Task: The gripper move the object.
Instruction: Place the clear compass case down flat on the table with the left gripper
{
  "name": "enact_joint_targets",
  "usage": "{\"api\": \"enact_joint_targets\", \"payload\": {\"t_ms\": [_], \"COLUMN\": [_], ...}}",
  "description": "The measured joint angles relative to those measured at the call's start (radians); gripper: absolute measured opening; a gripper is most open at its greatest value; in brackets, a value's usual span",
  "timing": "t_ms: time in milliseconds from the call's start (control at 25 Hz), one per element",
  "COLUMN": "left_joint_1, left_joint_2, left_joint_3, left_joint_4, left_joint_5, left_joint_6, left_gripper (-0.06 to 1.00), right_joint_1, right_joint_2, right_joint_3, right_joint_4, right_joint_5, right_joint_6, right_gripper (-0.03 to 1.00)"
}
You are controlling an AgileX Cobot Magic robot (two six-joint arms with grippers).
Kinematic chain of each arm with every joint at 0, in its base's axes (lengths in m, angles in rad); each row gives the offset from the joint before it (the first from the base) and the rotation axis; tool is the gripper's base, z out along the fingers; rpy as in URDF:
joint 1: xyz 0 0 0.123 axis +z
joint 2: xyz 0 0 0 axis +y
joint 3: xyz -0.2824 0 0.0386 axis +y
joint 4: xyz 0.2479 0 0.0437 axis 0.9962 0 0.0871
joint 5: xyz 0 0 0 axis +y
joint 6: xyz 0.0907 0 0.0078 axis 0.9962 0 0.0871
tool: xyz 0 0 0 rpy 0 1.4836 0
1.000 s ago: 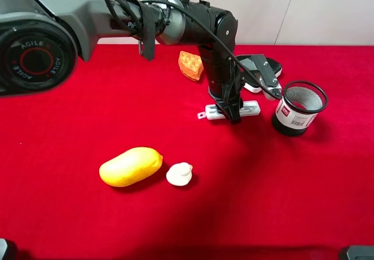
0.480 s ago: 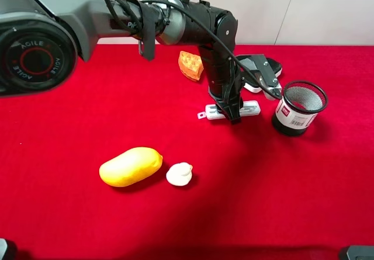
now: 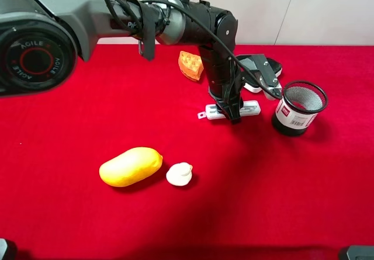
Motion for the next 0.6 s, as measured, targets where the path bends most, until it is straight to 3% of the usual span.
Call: {"api": "enact_joint_targets", "payload": {"t_ms": [600], "left_joint_1": [0.0], "left_joint_2": [0.0], "left_joint_3": [0.0], "left_joint_4": [0.0], "left_joint_5": [-0.005], "left_joint_6": [0.02], "left_gripper": [0.44], "right_joint_1": [0.0], "right_joint_2": [0.0], "right_joint_3": [0.0], "right_joint_4": [0.0], "right_joint_5": [0.001], "right_joint_6": [0.0], "right_gripper": [0.69]}}
